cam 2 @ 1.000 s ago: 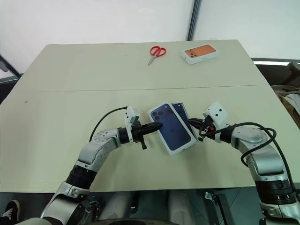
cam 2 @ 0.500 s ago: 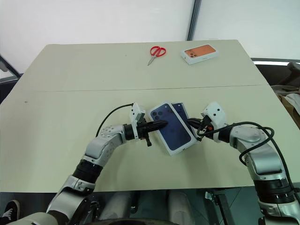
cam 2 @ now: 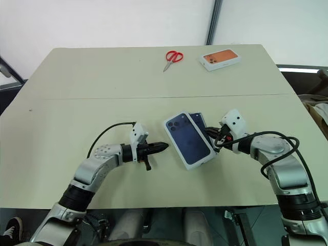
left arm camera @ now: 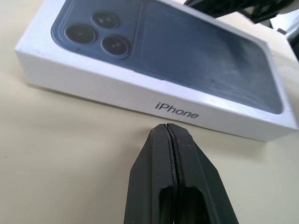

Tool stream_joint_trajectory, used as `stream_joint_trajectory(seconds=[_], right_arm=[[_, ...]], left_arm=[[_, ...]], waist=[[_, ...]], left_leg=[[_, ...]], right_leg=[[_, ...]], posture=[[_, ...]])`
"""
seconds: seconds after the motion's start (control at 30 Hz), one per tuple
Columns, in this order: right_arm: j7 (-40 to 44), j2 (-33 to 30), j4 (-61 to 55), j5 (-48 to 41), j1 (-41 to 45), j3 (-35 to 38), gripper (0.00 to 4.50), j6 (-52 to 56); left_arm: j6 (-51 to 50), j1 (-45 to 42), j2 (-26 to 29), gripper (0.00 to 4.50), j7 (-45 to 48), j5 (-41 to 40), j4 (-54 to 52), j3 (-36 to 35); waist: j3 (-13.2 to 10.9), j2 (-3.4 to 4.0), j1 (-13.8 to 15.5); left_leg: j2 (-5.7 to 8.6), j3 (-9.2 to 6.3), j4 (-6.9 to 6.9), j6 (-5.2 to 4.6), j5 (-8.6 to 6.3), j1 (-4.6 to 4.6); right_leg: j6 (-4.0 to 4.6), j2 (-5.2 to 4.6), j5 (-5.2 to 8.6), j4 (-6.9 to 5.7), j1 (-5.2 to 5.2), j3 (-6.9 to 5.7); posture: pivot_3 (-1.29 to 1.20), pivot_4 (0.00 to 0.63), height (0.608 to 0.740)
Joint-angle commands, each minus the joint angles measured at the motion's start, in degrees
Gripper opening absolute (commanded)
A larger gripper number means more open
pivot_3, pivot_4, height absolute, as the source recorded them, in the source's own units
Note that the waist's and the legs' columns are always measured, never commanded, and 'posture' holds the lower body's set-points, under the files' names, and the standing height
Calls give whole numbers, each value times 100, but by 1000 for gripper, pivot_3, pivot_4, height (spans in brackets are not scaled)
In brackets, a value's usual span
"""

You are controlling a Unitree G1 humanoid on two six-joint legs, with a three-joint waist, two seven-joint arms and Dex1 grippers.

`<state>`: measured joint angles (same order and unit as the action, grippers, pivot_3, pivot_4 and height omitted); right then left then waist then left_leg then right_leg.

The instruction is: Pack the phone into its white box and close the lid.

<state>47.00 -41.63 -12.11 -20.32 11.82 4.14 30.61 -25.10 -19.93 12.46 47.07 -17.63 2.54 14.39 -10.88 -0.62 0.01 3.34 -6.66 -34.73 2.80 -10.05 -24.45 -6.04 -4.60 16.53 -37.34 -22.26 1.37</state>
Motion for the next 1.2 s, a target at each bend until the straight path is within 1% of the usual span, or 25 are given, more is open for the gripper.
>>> stream_joint_trajectory(seconds=[0.03,0.1,0.2,0.4,0.53,0.67,0.93,1.07,1.2], right_arm=[[32,-54,-97,33,54,-12,61,-47],[27,-71,-82,69,44,-11,61,-36],[47,-80,-92,97,31,3,61,-36],[27,-119,-57,203,-15,99,61,-91],[35,-136,155,288,15,157,61,-184],[-4,-73,253,368,61,132,61,-254],[-75,31,323,484,42,85,61,-318],[47,-82,299,631,-140,-50,61,-374],[18,-67,296,672,-174,-24,61,-417]], left_arm=[[331,-295,-392,0,-84,176,323,256],[462,-436,-561,0,-78,270,580,308],[588,-550,-676,0,-27,333,809,309],[456,-825,-854,0,-95,193,825,44],[573,-1045,-994,0,-120,303,1132,29],[652,-1165,-1025,0,-130,377,1335,-5],[801,-1137,-1058,0,-59,489,1402,49],[715,-1154,-1108,0,-112,443,1375,-18],[691,-1164,-1118,0,-101,384,1303,-84]], waist=[[0,0,42],[1,1,69],[2,2,76],[1,0,69],[1,0,69],[1,0,58],[1,0,58],[1,0,66],[1,0,65]], left_leg=[[0,1,-3,0,0,0],[0,1,-4,0,0,0],[-1,0,-10,0,0,2],[1,1,-28,-2,-2,0],[1,-1,-26,-3,-2,-3],[1,1,-23,-6,-4,-5],[0,2,-22,-6,-4,-6],[0,2,-21,-6,-4,-6],[0,2,-21,-6,-4,-7]], right_leg=[[-2,1,-1,0,0,0],[-4,2,-2,0,2,0],[-2,3,-3,0,8,-3],[-8,1,-10,1,17,-2],[-10,3,-11,1,12,-4],[-27,3,-20,1,6,-3],[-27,5,-19,1,5,-2],[-27,5,-19,2,5,-2],[-27,5,-19,2,5,-2]], posture=[[0,150,740],[0,150,740],[0,150,740],[0,150,740],[0,150,740],[0,150,740],[0,150,740],[0,150,740],[0,150,740]])
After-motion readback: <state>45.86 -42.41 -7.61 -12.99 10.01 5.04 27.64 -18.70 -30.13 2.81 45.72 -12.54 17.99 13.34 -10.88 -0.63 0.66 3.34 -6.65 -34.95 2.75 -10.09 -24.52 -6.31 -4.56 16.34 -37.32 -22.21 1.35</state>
